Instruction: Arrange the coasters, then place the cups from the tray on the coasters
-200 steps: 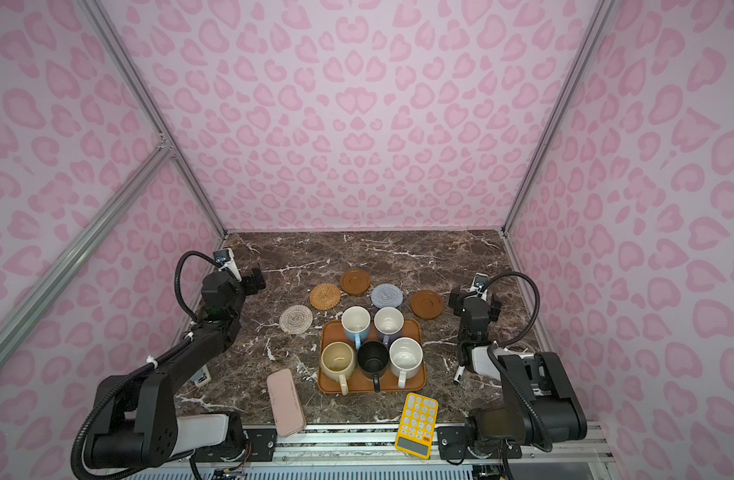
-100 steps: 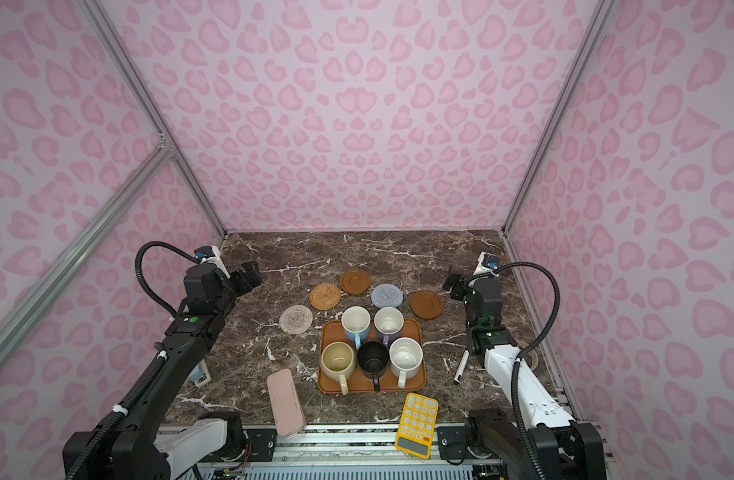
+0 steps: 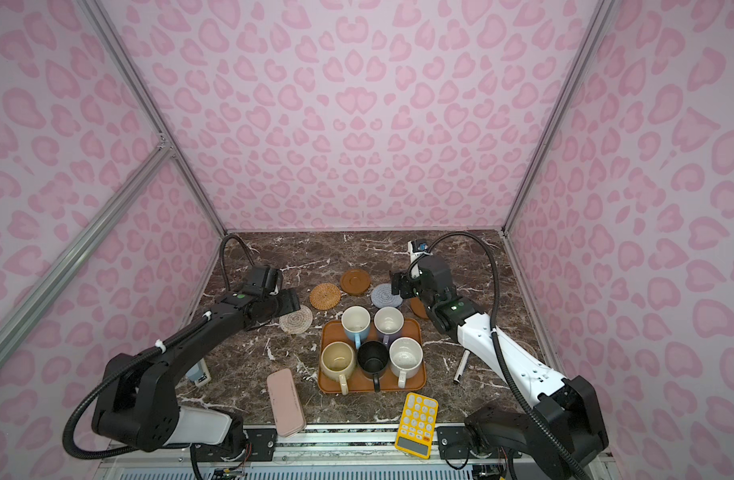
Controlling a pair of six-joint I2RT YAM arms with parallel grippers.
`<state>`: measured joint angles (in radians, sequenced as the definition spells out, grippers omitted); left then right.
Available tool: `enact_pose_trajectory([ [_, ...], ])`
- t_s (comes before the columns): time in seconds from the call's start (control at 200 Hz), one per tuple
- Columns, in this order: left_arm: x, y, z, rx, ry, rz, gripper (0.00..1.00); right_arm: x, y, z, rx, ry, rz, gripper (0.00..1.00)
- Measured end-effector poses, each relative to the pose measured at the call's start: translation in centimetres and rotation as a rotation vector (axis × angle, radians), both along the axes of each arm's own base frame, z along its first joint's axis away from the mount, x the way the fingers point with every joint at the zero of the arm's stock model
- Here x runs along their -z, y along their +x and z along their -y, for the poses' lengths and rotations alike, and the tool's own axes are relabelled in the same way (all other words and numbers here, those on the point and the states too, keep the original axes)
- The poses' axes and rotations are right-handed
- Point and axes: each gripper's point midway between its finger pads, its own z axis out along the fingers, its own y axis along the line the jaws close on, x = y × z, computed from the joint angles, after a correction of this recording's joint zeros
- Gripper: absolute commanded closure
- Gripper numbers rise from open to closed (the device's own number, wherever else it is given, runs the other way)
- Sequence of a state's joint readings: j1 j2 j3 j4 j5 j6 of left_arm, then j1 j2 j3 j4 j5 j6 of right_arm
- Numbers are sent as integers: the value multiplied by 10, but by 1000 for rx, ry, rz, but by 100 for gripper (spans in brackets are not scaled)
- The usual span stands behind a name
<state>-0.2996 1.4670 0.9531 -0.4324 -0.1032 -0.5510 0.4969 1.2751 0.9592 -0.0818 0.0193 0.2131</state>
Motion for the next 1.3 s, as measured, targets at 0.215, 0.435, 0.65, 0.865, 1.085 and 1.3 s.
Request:
enact_pose_trajectory([
  [0.215, 31, 3, 14, 25, 78, -108, 31, 5, -2, -22, -44, -30, -40, 10],
  [0.435, 58, -3, 15, 22, 103, -189, 38, 8, -4, -27, -62, -50, -69, 10],
  [0.65, 70, 2, 19, 30, 123, -220, 45, 19, -8, -28, -74, -61, -99, 11],
  [0.865, 76, 13, 18, 16, 154, -231, 47, 22, -11, -28, -81, -64, -111, 11],
  [1.085, 75, 35, 3, -37, 147, -222, 48, 20, -11, -28, -84, -66, -103, 11],
  [1.3, 74, 65, -4, -57, 146, -208, 48, 27, -14, -26, -85, -71, -112, 11],
])
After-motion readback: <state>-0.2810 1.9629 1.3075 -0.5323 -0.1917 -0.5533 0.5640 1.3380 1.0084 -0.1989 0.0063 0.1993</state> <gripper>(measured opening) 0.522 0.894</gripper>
